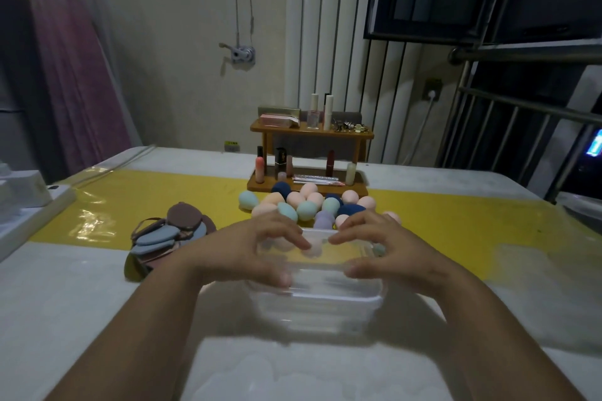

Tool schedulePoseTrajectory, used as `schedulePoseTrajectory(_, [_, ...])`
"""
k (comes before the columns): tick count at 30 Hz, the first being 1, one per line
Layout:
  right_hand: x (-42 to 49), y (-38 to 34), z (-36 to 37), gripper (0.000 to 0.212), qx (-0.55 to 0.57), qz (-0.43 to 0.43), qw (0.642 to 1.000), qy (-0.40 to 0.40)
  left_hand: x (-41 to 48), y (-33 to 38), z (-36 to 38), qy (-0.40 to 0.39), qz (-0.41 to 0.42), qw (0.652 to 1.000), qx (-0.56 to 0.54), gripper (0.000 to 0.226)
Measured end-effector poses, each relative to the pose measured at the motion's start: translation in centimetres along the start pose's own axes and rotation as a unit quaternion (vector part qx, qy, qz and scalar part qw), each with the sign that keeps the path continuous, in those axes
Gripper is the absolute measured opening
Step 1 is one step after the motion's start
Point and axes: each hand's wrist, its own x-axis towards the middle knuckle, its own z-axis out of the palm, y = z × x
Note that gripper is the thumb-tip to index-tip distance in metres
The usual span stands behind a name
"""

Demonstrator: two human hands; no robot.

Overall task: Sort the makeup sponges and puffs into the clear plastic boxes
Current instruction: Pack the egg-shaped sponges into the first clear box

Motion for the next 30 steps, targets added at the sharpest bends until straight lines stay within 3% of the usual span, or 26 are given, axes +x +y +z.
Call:
schedulePoseTrajectory(3, [-0.7, -0.3, -0.7, 0.07, -0.071, 0.013, 0.995, -0.074, -0.4, 0.1, -0.4, -0.061, 0.008, 0.997, 0.048, 0.085])
schedulePoseTrajectory(11, [-1.4, -0.9, -0.8, 0.077, -0.102, -0.008, 0.987, -0.121, -0.2, 0.7, 0.2, -0.002, 0.002, 1.0, 0.026, 0.067])
schedulePoseTrajectory(14, [-1.2, -0.8, -0.8, 0.063, -0.114, -0.023, 0.99, -0.079, -0.1, 0.7, 0.3, 0.024, 0.002, 1.0, -0.01, 0.057])
schedulePoseTrajectory(17, [-0.8, -0.3, -0.7, 0.05, -0.051, -0.029, 0.998, -0.033, -0.1, 0.9, 0.4, 0.105, 0.018, 0.993, -0.044, 0.041])
schedulePoseTrajectory(20, [-0.4, 0.0, -0.2, 0.037, 0.018, -0.04, 0.998, 0.043, -0.1, 1.1, 0.4, 0.173, 0.034, 0.983, -0.044, 0.046])
schedulePoseTrajectory(25, [0.0, -0.3, 0.4, 0.038, 0.053, -0.083, 0.978, 0.181, 0.1, 1.3, 0.7, 0.204, 0.049, 0.977, -0.037, 0.057])
schedulePoseTrajectory(30, [0.1, 0.1, 0.5, 0.04, 0.065, -0.134, 0.959, 0.24, 0.3, 1.1, 0.8, 0.325, 0.089, 0.941, 0.011, 0.037])
